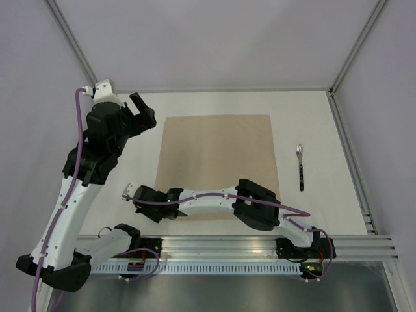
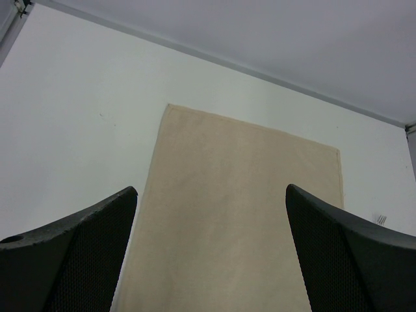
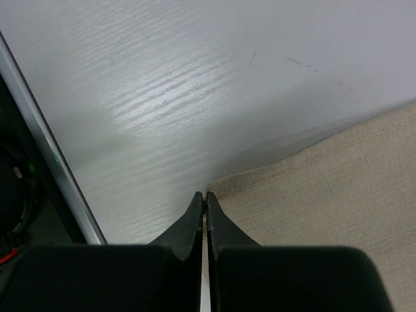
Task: Fold the napkin, place the utensils inside, and roll it up
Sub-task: Fold the napkin at the center of the board.
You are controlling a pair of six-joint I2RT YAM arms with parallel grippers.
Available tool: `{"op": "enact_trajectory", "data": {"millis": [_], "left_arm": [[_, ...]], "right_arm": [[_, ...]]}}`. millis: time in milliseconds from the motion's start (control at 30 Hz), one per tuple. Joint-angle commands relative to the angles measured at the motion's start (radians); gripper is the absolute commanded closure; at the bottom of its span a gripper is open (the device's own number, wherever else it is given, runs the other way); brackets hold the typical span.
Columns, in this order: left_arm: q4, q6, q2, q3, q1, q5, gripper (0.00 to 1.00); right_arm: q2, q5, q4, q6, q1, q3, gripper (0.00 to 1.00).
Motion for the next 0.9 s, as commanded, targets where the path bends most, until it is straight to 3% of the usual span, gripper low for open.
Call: {"op": "enact_trajectory", "data": {"millis": [0, 200, 433, 867], "left_arm": [[0.021, 0.012, -0.002, 0.028, 0.017, -0.018, 0.00], [0.023, 0.013, -0.009, 0.048, 0.021, -0.030, 0.00], [0.023, 0.018, -0.023, 0.046, 0.023, -0.029, 0.00], [0.061, 0.003, 0.009, 0.063, 0.024, -0.020, 0.00]], "right_arm": [[-0.006, -0.035, -0.076, 0.007, -0.001, 0.082, 1.00], [0.017, -0.059, -0.138, 0.025, 0.015, 0.208, 0.99], [0.036, -0.062, -0.155, 0.042, 0.033, 0.243, 1.00], [-0.140, -0.104, -0.099, -0.030, -0.097, 0.068, 1.00]]}}
